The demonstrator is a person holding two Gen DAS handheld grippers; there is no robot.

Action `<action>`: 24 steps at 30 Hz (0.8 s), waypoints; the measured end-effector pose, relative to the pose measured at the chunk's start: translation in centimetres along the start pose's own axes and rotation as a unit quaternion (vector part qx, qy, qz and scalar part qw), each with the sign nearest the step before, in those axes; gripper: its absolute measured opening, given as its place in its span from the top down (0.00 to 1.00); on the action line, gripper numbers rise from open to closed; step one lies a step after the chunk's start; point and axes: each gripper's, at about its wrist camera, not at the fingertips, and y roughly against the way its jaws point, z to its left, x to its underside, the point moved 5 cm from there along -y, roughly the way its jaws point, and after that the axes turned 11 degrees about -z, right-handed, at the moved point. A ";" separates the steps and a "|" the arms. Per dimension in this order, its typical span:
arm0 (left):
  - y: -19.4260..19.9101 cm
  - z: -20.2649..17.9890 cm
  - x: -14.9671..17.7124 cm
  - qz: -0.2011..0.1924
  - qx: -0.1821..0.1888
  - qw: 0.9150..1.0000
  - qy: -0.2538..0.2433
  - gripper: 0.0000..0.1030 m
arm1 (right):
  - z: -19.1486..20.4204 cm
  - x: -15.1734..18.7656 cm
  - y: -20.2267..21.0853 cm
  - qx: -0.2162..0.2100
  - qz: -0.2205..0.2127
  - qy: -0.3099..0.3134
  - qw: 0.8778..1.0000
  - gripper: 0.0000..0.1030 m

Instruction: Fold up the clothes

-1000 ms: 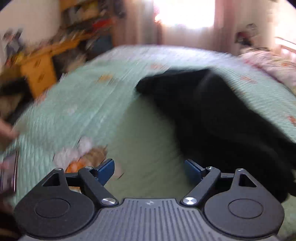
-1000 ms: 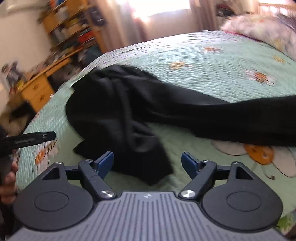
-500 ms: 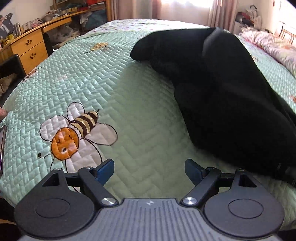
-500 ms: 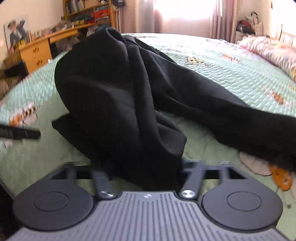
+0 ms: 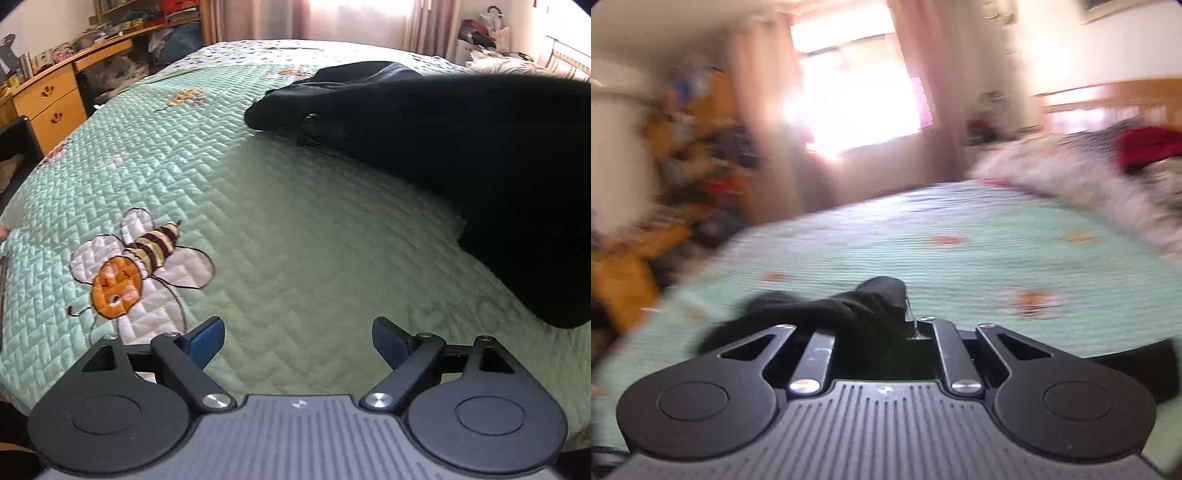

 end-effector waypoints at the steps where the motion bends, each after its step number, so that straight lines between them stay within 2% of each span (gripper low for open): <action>1: 0.0 -0.1 0.1 0.000 0.003 1.000 -0.003 0.14 | -1.4 0.6 -0.4 0.038 0.011 0.003 0.999 0.54; 3: 0.0 -0.3 0.1 -0.001 0.005 1.000 -0.008 0.13 | -3.2 2.3 -0.4 0.087 0.032 -0.008 0.996 0.33; 5: -0.1 -0.2 0.1 -0.001 0.004 1.000 -0.008 0.12 | -4.4 3.9 -0.2 0.117 0.051 -0.024 0.992 0.32; 8: -0.3 0.1 0.1 0.001 0.002 1.000 0.001 0.11 | -4.5 4.5 0.3 0.115 0.058 -0.047 0.991 0.31; 13: -0.3 0.5 0.0 -0.007 0.010 1.000 0.013 0.09 | -4.7 2.6 2.0 0.105 0.042 -0.136 0.984 0.31; 16: -0.4 0.6 -0.1 -0.011 0.019 1.000 0.017 0.09 | -3.8 1.3 2.1 0.100 0.036 -0.136 0.985 0.29; 17: -0.5 0.6 -0.1 -0.012 0.022 1.000 0.017 0.09 | -3.7 1.2 2.0 0.095 0.043 -0.142 0.984 0.26; 18: -0.5 0.6 -0.2 -0.013 0.025 0.999 0.018 0.08 | -3.9 1.4 1.5 0.085 0.065 -0.156 0.982 0.12; 19: -0.6 0.6 -0.2 -0.014 0.029 0.999 0.019 0.08 | -4.4 1.8 0.9 0.075 0.090 -0.180 0.977 0.08; 21: -0.7 0.7 -0.2 -0.016 0.035 0.999 0.021 0.08 | -6.1 2.9 0.2 0.064 0.138 -0.254 0.955 0.09; 24: -0.9 1.4 -0.4 -0.019 0.032 0.999 0.030 0.07 | -7.8 3.0 1.5 0.061 0.137 -0.331 0.932 0.09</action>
